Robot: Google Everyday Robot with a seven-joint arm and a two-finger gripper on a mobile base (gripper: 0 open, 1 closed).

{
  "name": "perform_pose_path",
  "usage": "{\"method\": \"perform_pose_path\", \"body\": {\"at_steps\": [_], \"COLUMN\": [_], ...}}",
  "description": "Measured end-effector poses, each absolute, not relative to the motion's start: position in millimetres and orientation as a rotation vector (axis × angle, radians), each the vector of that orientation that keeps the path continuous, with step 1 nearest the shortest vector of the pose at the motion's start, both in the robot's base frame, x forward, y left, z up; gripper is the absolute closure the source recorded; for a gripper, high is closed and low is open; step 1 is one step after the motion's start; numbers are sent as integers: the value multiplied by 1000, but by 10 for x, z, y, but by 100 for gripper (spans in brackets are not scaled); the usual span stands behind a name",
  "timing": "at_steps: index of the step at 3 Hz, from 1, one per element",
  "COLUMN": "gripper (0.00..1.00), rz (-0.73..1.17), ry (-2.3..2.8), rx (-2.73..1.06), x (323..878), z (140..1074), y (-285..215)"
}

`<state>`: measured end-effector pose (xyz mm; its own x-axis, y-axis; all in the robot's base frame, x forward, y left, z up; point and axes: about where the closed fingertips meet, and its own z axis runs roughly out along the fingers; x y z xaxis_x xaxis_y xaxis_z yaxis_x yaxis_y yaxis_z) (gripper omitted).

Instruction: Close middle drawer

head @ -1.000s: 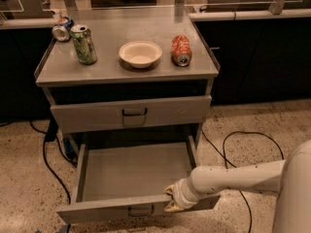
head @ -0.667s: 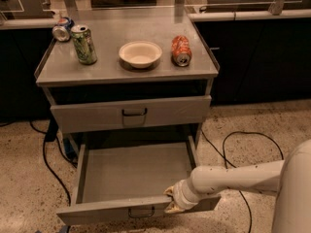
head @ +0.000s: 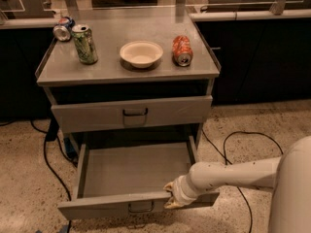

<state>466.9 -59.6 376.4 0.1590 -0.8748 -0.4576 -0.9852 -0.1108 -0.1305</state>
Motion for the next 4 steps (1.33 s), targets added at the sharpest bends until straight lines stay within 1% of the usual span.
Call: {"method": "perform_pose_path", "body": {"at_steps": [4], "gripper": [100], "rz": [351], "ry": [1751], "rx": [-2065], "x": [4775], "z": [3751], "y": [-614]}}
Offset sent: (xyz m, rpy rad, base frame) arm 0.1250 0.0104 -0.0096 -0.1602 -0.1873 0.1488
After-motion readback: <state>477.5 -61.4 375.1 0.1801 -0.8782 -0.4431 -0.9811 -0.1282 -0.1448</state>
